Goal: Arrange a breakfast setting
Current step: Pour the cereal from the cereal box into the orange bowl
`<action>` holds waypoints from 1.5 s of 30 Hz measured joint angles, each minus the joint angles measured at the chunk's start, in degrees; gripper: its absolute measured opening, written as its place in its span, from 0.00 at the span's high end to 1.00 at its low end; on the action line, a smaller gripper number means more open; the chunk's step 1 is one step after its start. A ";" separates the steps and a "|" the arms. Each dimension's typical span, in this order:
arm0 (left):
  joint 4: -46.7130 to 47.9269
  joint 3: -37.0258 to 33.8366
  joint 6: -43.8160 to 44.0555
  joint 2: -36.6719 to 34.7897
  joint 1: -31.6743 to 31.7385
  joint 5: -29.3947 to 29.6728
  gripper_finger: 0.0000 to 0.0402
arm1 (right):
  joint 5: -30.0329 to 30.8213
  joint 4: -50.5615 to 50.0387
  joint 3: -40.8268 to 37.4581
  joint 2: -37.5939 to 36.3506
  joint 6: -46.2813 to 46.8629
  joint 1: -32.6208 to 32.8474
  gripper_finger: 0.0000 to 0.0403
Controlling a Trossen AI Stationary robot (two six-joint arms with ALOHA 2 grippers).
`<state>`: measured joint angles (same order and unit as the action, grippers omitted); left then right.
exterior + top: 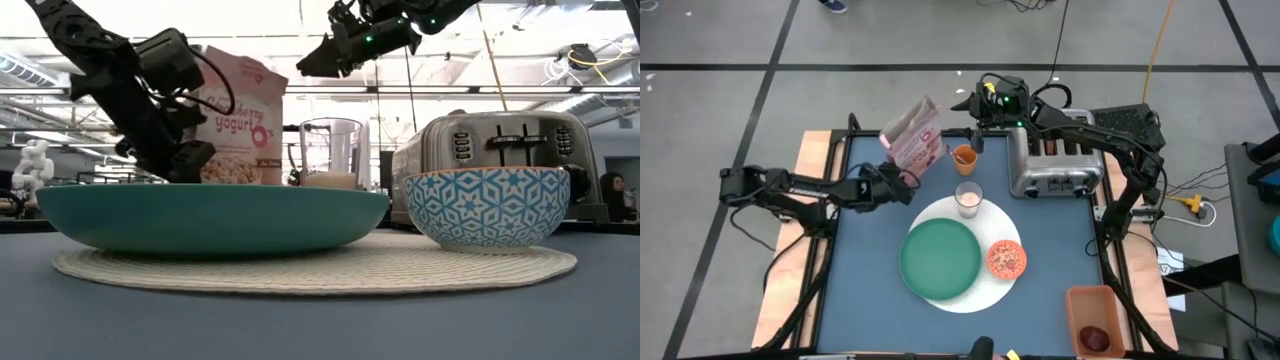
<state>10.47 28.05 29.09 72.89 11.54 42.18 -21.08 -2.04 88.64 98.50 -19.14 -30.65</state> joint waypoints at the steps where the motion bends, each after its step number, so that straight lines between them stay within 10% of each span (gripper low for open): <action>1: 1.46 0.00 1.38 -0.44 -0.52 0.44 0.43 | 0.00 0.00 0.00 0.00 0.01 0.00 0.30; 31: 12.19 -0.04 12.30 -2.53 -6.03 5.76 0.43 | -0.02 0.04 0.00 0.00 0.00 0.00 0.30; 45: 14.32 0.02 14.98 -2.53 -1.90 -1.56 0.43 | -0.02 0.04 0.00 0.00 -0.02 0.00 0.30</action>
<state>24.79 28.08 44.07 70.37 9.64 40.63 -21.10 -2.00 88.64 98.50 -19.16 -30.65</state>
